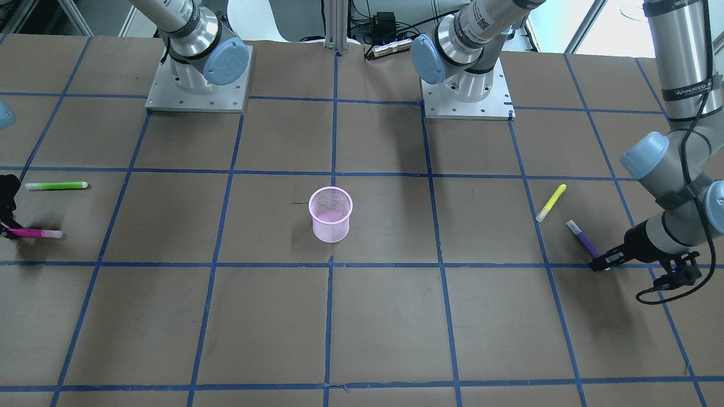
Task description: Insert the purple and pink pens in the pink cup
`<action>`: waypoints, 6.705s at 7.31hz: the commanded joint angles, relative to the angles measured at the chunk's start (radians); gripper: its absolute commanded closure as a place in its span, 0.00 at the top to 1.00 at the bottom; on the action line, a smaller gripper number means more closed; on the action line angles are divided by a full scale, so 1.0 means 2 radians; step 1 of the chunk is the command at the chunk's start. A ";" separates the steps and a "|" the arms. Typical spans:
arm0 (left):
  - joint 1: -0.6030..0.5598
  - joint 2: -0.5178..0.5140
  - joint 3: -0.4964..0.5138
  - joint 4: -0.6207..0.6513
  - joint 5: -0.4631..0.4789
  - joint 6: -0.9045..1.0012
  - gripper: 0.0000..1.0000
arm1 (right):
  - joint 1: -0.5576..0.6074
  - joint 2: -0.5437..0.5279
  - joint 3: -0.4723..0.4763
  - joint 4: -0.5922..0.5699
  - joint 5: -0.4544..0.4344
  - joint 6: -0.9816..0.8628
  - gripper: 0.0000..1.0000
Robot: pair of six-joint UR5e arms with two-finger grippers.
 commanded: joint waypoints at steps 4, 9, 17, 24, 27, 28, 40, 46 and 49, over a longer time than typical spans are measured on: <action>0.000 -0.001 0.005 0.000 0.002 -0.002 0.00 | 0.056 -0.116 -0.012 0.084 -0.021 0.026 0.03; -0.037 0.032 0.092 -0.008 0.001 -0.005 0.00 | 0.256 -0.180 -0.129 0.301 -0.084 0.209 0.02; -0.205 0.118 0.067 -0.009 0.002 -0.206 0.00 | 0.629 -0.101 -0.160 0.331 -0.212 0.631 0.07; -0.253 0.157 0.046 -0.005 -0.003 -0.267 0.00 | 0.707 -0.008 -0.160 0.330 -0.296 0.692 0.31; -0.268 0.167 0.043 -0.005 -0.002 -0.292 0.00 | 0.693 -0.024 -0.163 0.321 -0.289 0.686 0.91; -0.278 0.175 0.037 -0.005 -0.001 -0.299 0.00 | 0.677 -0.051 -0.167 0.318 -0.285 0.670 0.89; -0.539 0.127 -0.053 0.168 0.087 -0.463 0.00 | 0.405 -0.179 -0.218 0.400 -0.022 1.043 1.00; -0.543 0.102 -0.096 0.258 0.111 -0.463 0.00 | 0.410 -0.179 -0.241 0.416 -0.009 1.203 1.00; -0.543 0.103 -0.091 0.261 0.106 -0.461 1.00 | 0.410 -0.180 -0.239 0.416 -0.008 1.202 1.00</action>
